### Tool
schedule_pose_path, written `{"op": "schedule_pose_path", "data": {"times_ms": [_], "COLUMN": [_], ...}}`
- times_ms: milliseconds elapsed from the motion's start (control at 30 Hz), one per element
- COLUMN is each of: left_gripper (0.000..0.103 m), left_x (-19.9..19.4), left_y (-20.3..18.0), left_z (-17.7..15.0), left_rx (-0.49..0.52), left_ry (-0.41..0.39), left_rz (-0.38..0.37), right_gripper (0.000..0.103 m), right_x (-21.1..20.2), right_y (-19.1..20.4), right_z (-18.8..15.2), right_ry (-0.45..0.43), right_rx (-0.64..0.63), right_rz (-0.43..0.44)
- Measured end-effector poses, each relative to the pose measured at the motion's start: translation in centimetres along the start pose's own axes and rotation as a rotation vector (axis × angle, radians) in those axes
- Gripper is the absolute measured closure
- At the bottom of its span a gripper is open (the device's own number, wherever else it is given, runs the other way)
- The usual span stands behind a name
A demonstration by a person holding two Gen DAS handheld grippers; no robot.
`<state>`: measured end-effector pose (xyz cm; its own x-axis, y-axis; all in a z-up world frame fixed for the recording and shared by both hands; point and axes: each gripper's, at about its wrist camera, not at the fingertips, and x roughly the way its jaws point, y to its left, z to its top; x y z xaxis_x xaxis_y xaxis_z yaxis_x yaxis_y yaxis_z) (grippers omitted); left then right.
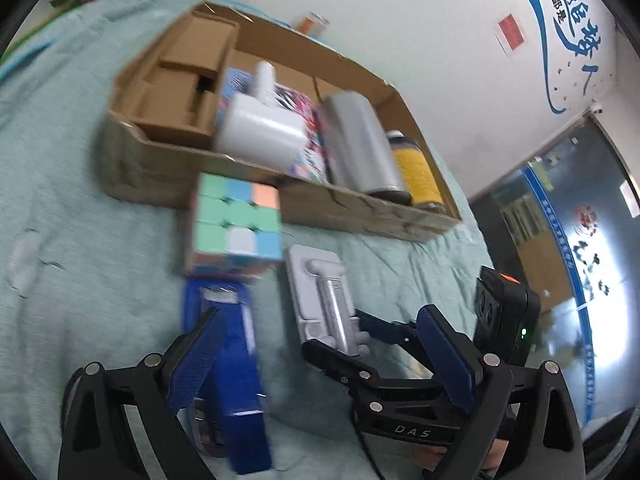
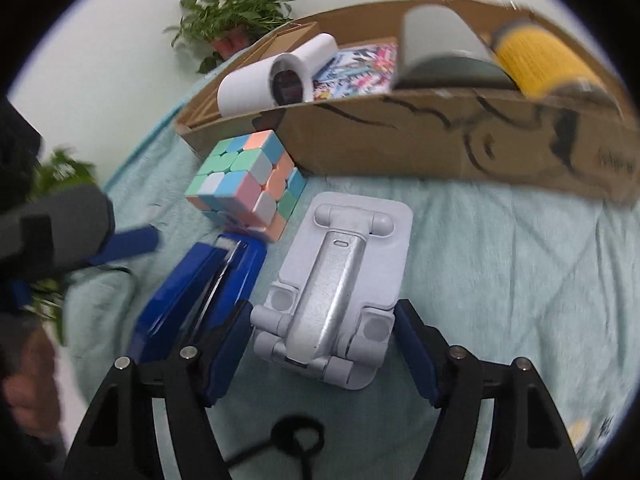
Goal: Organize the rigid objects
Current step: 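Close both grippers on the phone stand and lift it, then lower the phone stand into the box beside the hair dryer and release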
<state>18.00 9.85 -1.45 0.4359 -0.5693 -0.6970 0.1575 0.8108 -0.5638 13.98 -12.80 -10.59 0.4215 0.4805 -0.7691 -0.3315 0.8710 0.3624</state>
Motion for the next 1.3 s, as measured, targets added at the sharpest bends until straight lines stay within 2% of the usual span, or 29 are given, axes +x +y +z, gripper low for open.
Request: {"op": "schedule_pose_path", "data": {"times_ms": [133, 200, 300, 367, 533, 600, 667, 700, 833, 967, 1300], "left_gripper": [0.009, 0.018, 0.024, 0.04, 0.057, 0.062, 0.074, 0.076, 0.077, 0.078, 0.078], "left_x": [2.3, 3.7, 4.7, 5.1, 6.6, 6.8, 6.6, 6.5, 5.9, 4.2, 0.1], "left_y": [-1.7, -2.4, -3.2, -3.5, -3.3, -2.9, -3.1, -3.2, -3.7, -4.0, -5.5], "left_z": [-0.6, -0.9, -1.2, -1.1, -1.5, -1.7, -1.6, -1.5, -1.1, -0.1, 5.1], "left_rx": [0.015, 0.024, 0.053, 0.045, 0.019, -0.007, 0.008, 0.013, 0.037, 0.037, 0.085], "left_ry": [0.093, 0.15, 0.164, 0.177, 0.241, 0.24, 0.231, 0.226, 0.203, 0.153, 0.017], "left_rz": [-0.061, -0.075, -0.033, -0.047, -0.015, -0.019, 0.001, 0.006, -0.007, -0.049, -0.091], "right_gripper": [0.034, 0.034, 0.034, 0.034, 0.034, 0.034, 0.034, 0.034, 0.034, 0.034, 0.035], "right_x": [-1.3, -1.8, -2.1, -2.1, -2.1, -2.1, -2.1, -2.2, -2.6, -3.9, -6.4], "right_y": [-2.2, -3.3, -4.1, -4.1, -4.3, -4.5, -4.4, -4.5, -4.1, -3.2, 0.4], "right_z": [-1.1, -1.4, -1.9, -1.9, -1.6, -1.7, -1.7, -1.7, -1.3, -0.3, 5.5], "right_ry": [0.04, 0.056, 0.059, 0.062, 0.07, 0.074, 0.077, 0.079, 0.064, 0.012, -0.116], "right_rx": [0.102, 0.147, 0.182, 0.186, 0.193, 0.2, 0.197, 0.196, 0.185, 0.129, -0.048], "right_rz": [0.11, 0.164, 0.207, 0.22, 0.247, 0.263, 0.268, 0.272, 0.273, 0.24, 0.168]}}
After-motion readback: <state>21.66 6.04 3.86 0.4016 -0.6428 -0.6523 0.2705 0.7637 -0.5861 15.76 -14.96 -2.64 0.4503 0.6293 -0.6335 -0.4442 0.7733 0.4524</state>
